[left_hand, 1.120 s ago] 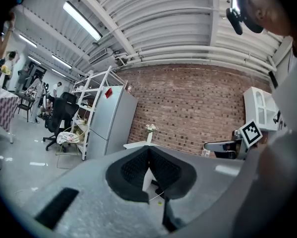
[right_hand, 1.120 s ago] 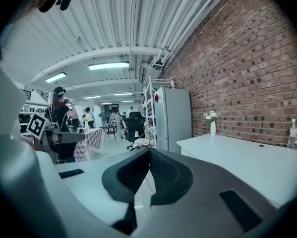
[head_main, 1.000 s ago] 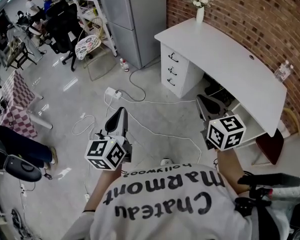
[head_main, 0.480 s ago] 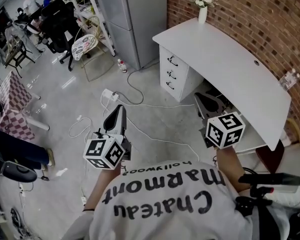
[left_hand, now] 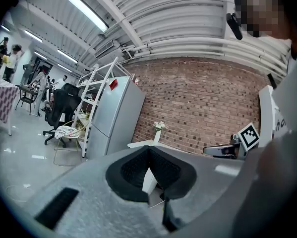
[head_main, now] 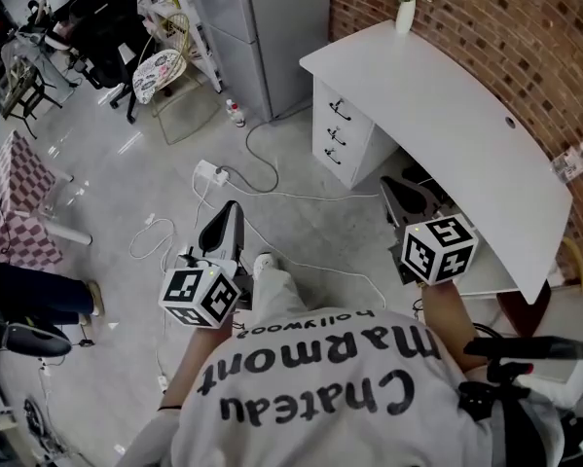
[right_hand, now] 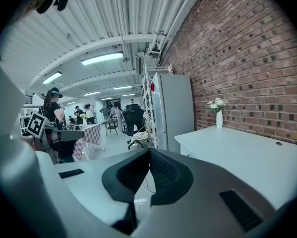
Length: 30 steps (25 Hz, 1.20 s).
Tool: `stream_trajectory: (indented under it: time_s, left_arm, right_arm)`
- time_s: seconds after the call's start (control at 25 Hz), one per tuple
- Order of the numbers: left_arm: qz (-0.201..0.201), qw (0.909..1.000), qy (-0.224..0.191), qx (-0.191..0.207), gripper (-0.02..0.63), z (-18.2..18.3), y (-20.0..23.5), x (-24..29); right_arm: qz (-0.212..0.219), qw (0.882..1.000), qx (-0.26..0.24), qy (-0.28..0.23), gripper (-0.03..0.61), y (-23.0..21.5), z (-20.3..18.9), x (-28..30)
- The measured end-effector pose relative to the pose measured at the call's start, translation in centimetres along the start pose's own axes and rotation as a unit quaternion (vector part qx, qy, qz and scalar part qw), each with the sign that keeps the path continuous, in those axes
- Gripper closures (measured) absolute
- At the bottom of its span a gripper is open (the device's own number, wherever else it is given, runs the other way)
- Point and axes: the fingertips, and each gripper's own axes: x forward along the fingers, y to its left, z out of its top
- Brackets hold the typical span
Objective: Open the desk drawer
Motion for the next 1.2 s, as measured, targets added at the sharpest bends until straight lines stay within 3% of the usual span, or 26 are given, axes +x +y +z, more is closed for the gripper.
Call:
stream_trajectory:
  time_s: [0.16,0.52,0.84,1.2]
  left_arm:
    - [-0.024,0.9995,0.014,-0.012,0.598,-0.1,1.8,3.4]
    - [-0.074,0.9966,0.032,-0.018,0.598,3.9,8.6,11.4]
    - [-0.129,0.9909,0.037,0.011,0.598,8.3,14.5,17.9]
    - [-0.169,0.9842,0.044,0.029,0.598,9.7,18.6,22.4]
  right_arm:
    - [-0.014,1.000,0.001,0.015,0.568,-0.9,0.0,2.4]
    - [-0.061,0.998,0.027,0.009,0.568,-1.9,3.8,10.7]
    - [-0.109,0.993,0.038,-0.014,0.568,-1.6,7.4,17.8]
    - [-0.148,0.988,0.046,-0.031,0.568,-1.1,8.2,21.2]
